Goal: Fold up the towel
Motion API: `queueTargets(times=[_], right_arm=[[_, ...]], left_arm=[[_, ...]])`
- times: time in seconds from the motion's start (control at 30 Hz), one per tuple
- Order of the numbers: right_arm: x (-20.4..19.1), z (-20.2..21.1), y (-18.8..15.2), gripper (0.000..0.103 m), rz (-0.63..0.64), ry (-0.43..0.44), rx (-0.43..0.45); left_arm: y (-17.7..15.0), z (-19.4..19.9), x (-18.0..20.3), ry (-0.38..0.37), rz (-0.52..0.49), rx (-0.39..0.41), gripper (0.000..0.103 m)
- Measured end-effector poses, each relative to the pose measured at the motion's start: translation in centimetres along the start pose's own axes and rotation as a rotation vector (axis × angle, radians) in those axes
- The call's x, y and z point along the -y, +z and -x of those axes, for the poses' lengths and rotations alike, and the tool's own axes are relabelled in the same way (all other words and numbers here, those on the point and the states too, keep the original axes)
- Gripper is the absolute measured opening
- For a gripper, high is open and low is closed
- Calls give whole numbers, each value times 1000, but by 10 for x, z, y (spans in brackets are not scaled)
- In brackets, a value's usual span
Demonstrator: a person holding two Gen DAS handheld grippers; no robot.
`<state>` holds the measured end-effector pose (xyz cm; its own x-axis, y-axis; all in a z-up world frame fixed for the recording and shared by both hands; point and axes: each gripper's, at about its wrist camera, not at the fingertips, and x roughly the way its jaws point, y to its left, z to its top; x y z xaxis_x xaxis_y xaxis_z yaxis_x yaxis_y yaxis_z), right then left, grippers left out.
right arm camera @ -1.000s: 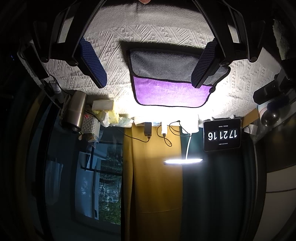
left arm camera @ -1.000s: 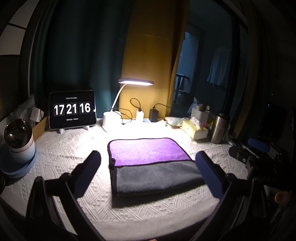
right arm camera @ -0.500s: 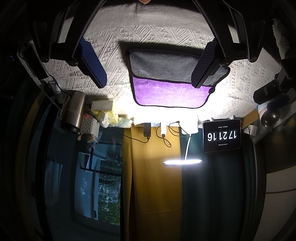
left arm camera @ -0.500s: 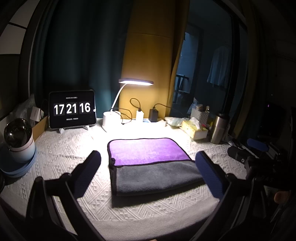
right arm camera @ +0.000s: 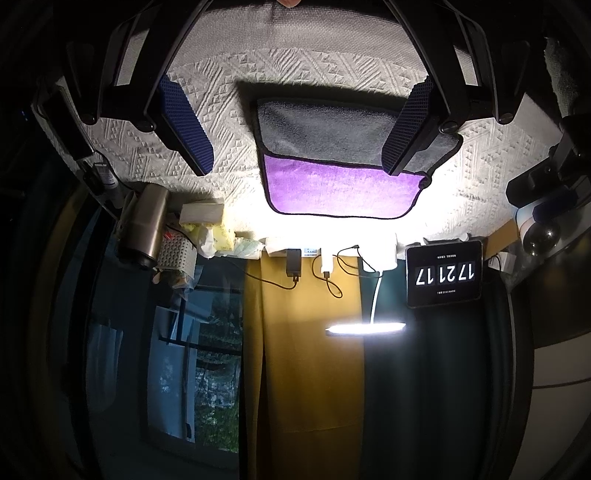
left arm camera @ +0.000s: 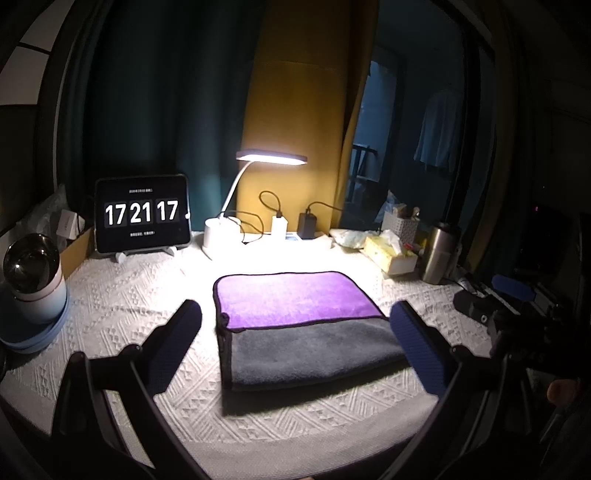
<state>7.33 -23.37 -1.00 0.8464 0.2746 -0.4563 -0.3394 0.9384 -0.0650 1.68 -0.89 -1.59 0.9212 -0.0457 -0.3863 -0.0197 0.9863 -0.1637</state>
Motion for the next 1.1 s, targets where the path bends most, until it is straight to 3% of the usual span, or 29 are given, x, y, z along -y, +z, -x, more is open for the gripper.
queueTargets(times=[0.37,0.83,1.1], right_arm=[[10,-28,3,95,-17,16,-58],[33,-85,-3,94,-61,52,-182],[44,-119,-10,89,-71,61,-250]], left_arm=[[-3,-33,-6,7,7,-67,103],[-20,-98,-32,30,63,-219,102],[-28,-136,-48,35,99,-308,98]])
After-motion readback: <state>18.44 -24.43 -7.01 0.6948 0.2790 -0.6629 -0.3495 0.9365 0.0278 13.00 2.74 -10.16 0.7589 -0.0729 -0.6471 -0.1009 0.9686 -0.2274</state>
